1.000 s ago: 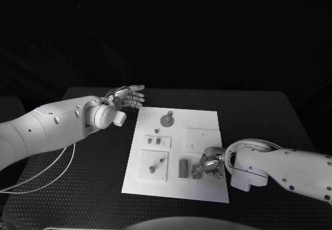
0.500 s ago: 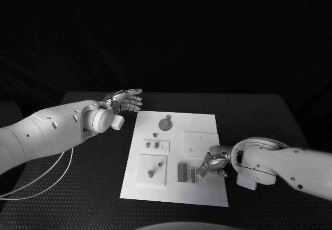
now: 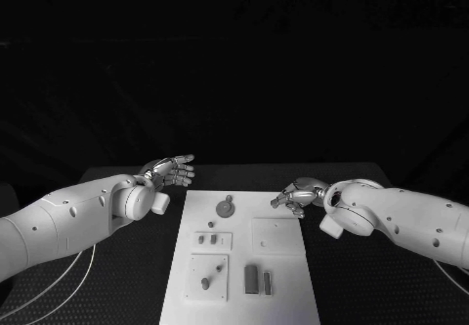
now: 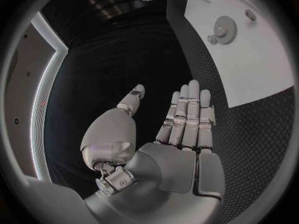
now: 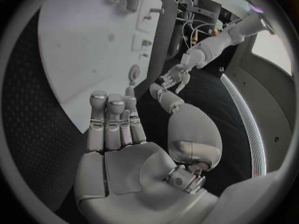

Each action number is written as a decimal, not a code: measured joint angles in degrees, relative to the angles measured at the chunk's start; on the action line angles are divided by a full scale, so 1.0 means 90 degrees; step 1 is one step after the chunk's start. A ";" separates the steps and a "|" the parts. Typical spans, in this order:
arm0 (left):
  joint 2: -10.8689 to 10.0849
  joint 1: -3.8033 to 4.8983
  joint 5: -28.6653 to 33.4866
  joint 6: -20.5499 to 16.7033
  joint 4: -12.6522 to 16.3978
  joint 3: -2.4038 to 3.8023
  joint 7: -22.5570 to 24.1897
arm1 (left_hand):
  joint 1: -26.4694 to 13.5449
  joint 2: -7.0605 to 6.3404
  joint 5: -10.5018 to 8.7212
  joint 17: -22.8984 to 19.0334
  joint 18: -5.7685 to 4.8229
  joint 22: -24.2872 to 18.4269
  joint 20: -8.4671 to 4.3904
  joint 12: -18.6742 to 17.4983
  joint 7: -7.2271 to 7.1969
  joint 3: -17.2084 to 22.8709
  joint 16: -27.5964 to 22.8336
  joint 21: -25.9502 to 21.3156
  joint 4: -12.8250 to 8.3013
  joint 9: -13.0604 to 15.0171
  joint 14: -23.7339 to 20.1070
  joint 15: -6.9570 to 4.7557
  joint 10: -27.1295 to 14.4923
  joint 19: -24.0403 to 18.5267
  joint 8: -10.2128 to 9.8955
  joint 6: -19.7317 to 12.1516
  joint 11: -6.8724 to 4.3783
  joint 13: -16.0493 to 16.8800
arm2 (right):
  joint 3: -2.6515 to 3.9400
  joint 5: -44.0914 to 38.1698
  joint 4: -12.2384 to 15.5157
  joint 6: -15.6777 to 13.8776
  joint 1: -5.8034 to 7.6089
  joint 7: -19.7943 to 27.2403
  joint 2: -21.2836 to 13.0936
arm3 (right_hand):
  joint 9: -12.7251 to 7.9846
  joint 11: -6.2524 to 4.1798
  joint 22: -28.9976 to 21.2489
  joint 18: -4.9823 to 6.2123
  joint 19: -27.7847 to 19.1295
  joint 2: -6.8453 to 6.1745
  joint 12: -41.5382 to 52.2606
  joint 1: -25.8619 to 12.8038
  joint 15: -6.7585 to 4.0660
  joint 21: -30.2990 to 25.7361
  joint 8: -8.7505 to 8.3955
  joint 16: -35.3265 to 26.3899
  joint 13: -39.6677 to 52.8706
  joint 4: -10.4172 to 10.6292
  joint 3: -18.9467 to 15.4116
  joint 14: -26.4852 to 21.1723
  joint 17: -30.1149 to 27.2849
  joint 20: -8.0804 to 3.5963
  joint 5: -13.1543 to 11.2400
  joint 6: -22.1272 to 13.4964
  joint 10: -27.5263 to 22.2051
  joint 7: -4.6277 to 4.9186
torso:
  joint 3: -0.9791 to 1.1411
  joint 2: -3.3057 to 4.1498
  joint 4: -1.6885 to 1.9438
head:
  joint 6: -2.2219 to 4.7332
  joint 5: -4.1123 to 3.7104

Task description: Assemble the parts on the task board

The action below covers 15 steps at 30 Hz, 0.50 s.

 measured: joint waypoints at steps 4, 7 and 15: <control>0.0109 0.0000 0.0047 0.0025 -0.0156 0.0000 0.0087 | 0.0070 0.0070 0.0000 -0.0002 0.0000 0.0018 0.0003 0.0066 -0.0029 0.0044 -0.0120 -0.0035 -0.0044 0.0000 -0.0015 0.0015 0.0118 -0.0003 0.0042 0.0029 -0.0117 0.0022 | 0.0101 0.0573 -0.0812 -0.0076 -0.0006 0.0575 0.0440 | 0.0020 0.0058 -0.0167 -0.0001 -0.0375 0.0327 -0.0381 0.0089 0.0070 -0.0399 0.0012 -0.0426 -0.0301 -0.0269 -0.0319 -0.0371 -0.0244 0.0128 0.0249 -0.0130 -0.0332 0.0084 | 0.0007 -0.0102 -0.0009 | 0.0278 -0.0020; 0.0173 0.0000 0.0070 0.0071 -0.0276 0.0001 0.0135 | 0.0110 0.0110 0.0000 -0.0040 0.0004 0.0031 0.0033 0.0092 -0.0048 0.0095 -0.0252 -0.0074 -0.0095 -0.0004 -0.0093 0.0047 0.0202 -0.0082 0.0073 0.0048 -0.0159 0.0032 | 0.0282 0.0963 -0.1557 -0.0092 -0.0031 0.0995 0.0829 | 0.0032 0.0105 -0.0373 0.0005 -0.0623 0.0401 -0.0781 0.0123 0.0149 -0.0797 0.0012 -0.0830 -0.0676 -0.0315 -0.0316 -0.0578 -0.0504 0.0286 0.0290 -0.0212 -0.0482 0.0144 | 0.0024 -0.0162 -0.0012 | 0.0437 0.0012; 0.0347 0.0002 0.0104 0.0269 -0.0556 0.0003 0.0244 | 0.0168 0.0102 0.0000 -0.0222 0.0007 0.0025 0.0142 -0.0120 -0.0140 0.0070 -0.0950 -0.0372 -0.0265 -0.0070 -0.0517 0.0150 0.0028 -0.0405 0.0073 -0.0046 -0.0226 -0.0085 | 0.0805 0.1551 -0.2664 -0.0126 -0.0406 0.1685 0.1448 | 0.0045 0.0698 -0.1639 -0.0192 -0.2359 0.0540 -0.3684 0.0022 0.1165 -0.3098 -0.0045 -0.3667 -0.3220 -0.0436 -0.0220 -0.1932 -0.2183 0.1011 0.0313 -0.0650 -0.1161 0.0336 | 0.0081 -0.0353 -0.0031 | 0.0809 0.0121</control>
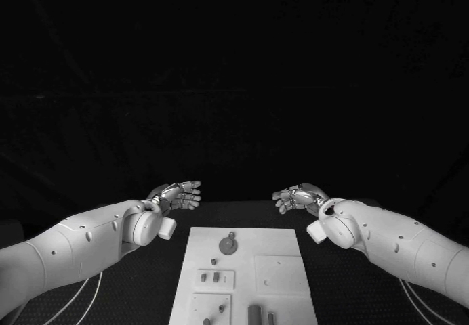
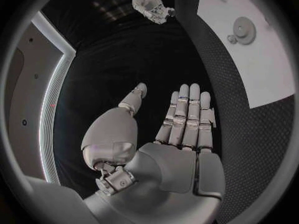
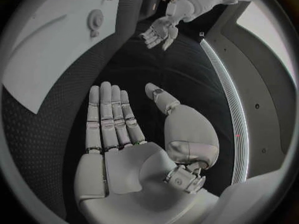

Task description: Assemble the parts on the task board

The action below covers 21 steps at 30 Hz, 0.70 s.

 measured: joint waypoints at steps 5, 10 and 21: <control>0.0118 -0.0023 0.0010 0.0068 -0.0115 0.0003 0.0023 | 0.0026 -0.0026 0.0000 -0.0067 -0.0001 -0.0069 0.0059 -0.0081 -0.0060 0.0021 -0.0390 -0.0158 -0.0056 -0.0042 -0.0340 0.0090 -0.0480 -0.0071 -0.0034 -0.0133 0.0034 -0.0200 | 0.0199 0.0357 -0.0232 -0.0024 -0.0172 0.0283 0.0120 | -0.0108 0.0112 -0.0496 -0.0104 -0.0613 0.0074 -0.1329 0.0065 0.0263 -0.0840 -0.0017 -0.1099 -0.1232 -0.0066 -0.0161 -0.0317 -0.0815 0.0273 0.0000 -0.0241 0.0236 -0.0103 | 0.0034 -0.0090 -0.0008 | 0.0153 0.0065; 0.0117 -0.0087 0.0061 0.0153 -0.0178 0.0003 0.0081 | 0.0026 -0.0026 0.0000 -0.0087 0.0002 -0.0106 0.0097 -0.0081 -0.0098 0.0021 -0.0550 -0.0268 -0.0056 -0.0046 -0.0473 0.0112 -0.0586 -0.0108 -0.0038 -0.0171 0.0003 -0.0292 | 0.0222 0.0580 -0.0278 -0.0025 -0.0263 0.0403 0.0140 | -0.0176 0.0133 -0.0652 -0.0104 -0.0831 0.0105 -0.1871 0.0096 0.0295 -0.1113 -0.0017 -0.1424 -0.1750 -0.0021 -0.0308 -0.0348 -0.1172 0.0386 0.0024 -0.0352 0.0344 -0.0105 | 0.0074 -0.0164 -0.0025 | 0.0212 0.0135; 0.0010 -0.0193 0.0089 0.0128 0.0064 0.0056 0.0107 | -0.3412 0.0191 -0.0552 -0.1754 -0.0092 -0.2557 -0.0015 -0.0358 -0.0688 -0.1643 -0.2579 -0.2676 0.1094 -0.2006 -0.3695 -0.0442 -0.4663 -0.2459 -0.1355 -0.3424 -0.0454 -0.0889 | 0.0200 0.0706 -0.0010 -0.0120 -0.0296 0.0451 0.0018 | -0.2468 -0.0463 -0.4438 -0.0909 -0.3215 0.0389 -0.2934 -0.3416 -0.0271 -0.2750 -0.0944 -0.2747 -0.2720 0.1046 -0.2657 -0.4022 -0.3696 -0.0466 -0.1169 -0.3836 -0.3633 -0.0758 | 0.0090 -0.0231 -0.0028 | 0.0093 0.0139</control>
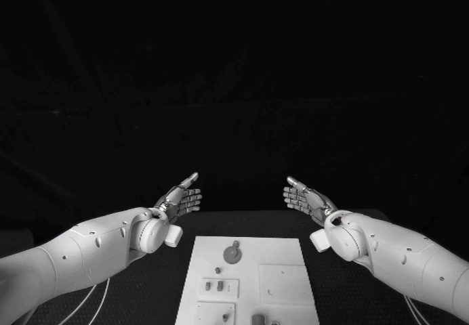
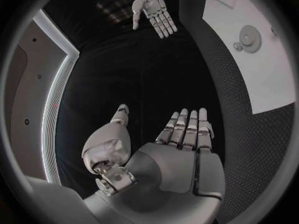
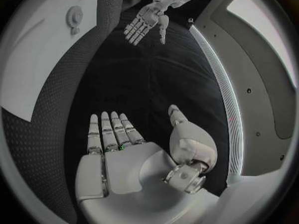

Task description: Assemble the parts on the task board

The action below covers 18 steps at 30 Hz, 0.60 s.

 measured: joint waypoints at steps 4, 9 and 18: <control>-0.0120 -0.0142 0.0002 -0.0222 0.0467 0.0100 0.0092 | -0.0783 0.0042 -0.0124 -0.0383 0.0002 -0.2469 -0.0028 -0.0062 -0.0140 -0.0367 -0.0450 -0.0540 0.0276 -0.0448 -0.0731 -0.0130 -0.1112 -0.0527 -0.0301 -0.0737 -0.0109 -0.0131 | -0.0042 0.0104 0.0444 -0.0207 -0.0056 0.0054 -0.0175 | -0.0525 -0.0157 -0.0875 -0.0146 -0.0549 0.0053 -0.0206 -0.0824 -0.0148 -0.0365 -0.0220 -0.0289 -0.0179 0.0240 -0.0525 -0.0863 -0.0558 -0.0210 -0.0294 -0.0800 -0.0969 -0.0174 | -0.0035 -0.0107 0.0018 | -0.0179 -0.0067; -0.0371 -0.0418 0.0037 -0.0802 0.1344 0.0278 0.0374 | -0.1247 0.0067 -0.0163 -0.0612 -0.0072 -0.4090 -0.0046 -0.0084 -0.0221 -0.0598 -0.0718 -0.0860 0.0427 -0.0714 -0.1162 -0.0207 -0.1770 -0.0841 -0.0477 -0.1175 -0.0177 -0.0211 | -0.0114 0.0379 0.1348 -0.0744 -0.0148 0.0241 -0.0519 | -0.0835 -0.0249 -0.1393 -0.0191 -0.0860 0.0084 -0.0302 -0.1316 -0.0236 -0.0582 -0.0331 -0.0463 -0.0286 0.0397 -0.0822 -0.1371 -0.0888 -0.0344 -0.0465 -0.1271 -0.1541 -0.0275 | -0.0103 -0.0317 0.0057 | -0.0477 -0.0182; -0.0835 -0.0946 0.0141 -0.2380 0.3069 0.0610 0.1245 | -0.1489 0.0067 -0.0201 -0.0751 -0.0096 -0.5109 -0.0059 -0.0097 -0.0275 -0.0711 -0.0855 -0.1044 0.0506 -0.0879 -0.1398 -0.0242 -0.2156 -0.1005 -0.0549 -0.1409 -0.0208 -0.0252 | -0.0269 0.1217 0.3244 -0.2285 -0.0362 0.0888 -0.1244 | -0.1074 -0.0325 -0.1793 -0.0286 -0.1107 0.0109 -0.0401 -0.1674 -0.0304 -0.0729 -0.0431 -0.0576 -0.0363 0.0494 -0.1056 -0.1752 -0.1138 -0.0432 -0.0585 -0.1622 -0.1976 -0.0359 | -0.0164 -0.0517 0.0093 | -0.0698 -0.0266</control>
